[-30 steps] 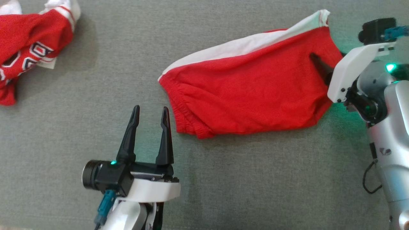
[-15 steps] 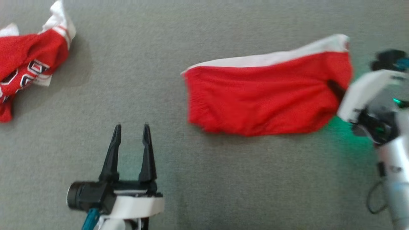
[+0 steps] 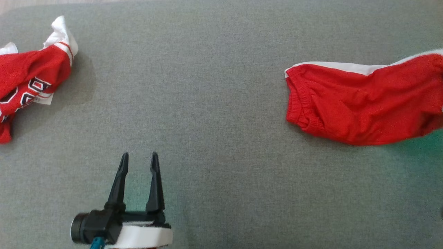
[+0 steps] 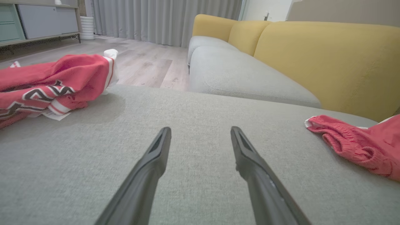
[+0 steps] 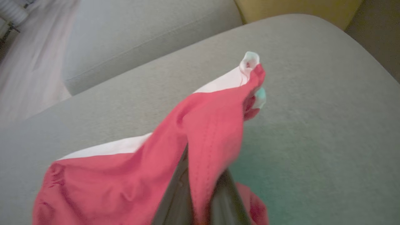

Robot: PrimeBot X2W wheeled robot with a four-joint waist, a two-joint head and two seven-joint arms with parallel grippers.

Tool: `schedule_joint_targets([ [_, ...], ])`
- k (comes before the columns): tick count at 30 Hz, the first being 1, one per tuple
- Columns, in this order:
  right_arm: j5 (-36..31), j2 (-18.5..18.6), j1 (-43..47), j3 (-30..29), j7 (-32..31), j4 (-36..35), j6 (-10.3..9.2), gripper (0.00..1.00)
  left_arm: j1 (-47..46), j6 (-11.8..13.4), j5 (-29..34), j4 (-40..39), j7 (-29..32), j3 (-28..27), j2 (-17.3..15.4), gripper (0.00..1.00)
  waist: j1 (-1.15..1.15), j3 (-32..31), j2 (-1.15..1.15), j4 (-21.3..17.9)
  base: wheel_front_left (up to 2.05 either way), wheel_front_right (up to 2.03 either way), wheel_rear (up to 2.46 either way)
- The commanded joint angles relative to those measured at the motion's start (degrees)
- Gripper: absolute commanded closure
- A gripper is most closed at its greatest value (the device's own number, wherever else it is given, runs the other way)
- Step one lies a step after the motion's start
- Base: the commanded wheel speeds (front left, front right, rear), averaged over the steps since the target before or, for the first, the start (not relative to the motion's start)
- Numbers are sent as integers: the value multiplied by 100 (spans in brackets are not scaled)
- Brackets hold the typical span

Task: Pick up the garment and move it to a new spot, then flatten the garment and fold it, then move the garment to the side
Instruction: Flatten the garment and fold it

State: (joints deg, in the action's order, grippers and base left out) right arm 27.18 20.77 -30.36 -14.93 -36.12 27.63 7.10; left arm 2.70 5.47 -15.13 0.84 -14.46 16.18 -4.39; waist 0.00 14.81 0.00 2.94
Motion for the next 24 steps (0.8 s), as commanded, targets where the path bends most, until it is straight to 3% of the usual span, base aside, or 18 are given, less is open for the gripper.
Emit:
schedule_joint_targets([
  [1, 12, -81, -239, 178, -154, -442, 39, 100, 41, -39, 25, -95, -53, -262, 52, 0, 0, -50, 0, -9, 0, 0, 0],
  [7, -141, -799, -149, 998, -585, -1206, 39, 100, 87, -150, 76, 82, -53, -312, 127, 0, 0, -161, 0, 8, 0, 0, 0],
  [12, -319, -1440, 22, 1596, -694, -1237, 39, 100, 48, -209, 61, 173, -53, -346, 145, 0, 0, -192, 0, 93, 0, 0, 0],
  [17, -587, -1714, 99, 1787, -383, -835, 39, 100, 24, -182, -7, 237, -53, -279, 149, 0, 0, -204, 0, 245, 0, 0, 0],
  [23, -708, -1779, 39, 1988, -30, -501, 39, 100, 35, -124, -53, 269, -53, -225, 150, 0, 0, -219, 0, 318, 0, 0, 0],
  [24, -730, -1782, 22, 2047, 55, -461, 39, 70, 40, -113, -63, 274, -53, -222, 150, 0, 0, -224, 0, 321, 0, 0, 0],
])
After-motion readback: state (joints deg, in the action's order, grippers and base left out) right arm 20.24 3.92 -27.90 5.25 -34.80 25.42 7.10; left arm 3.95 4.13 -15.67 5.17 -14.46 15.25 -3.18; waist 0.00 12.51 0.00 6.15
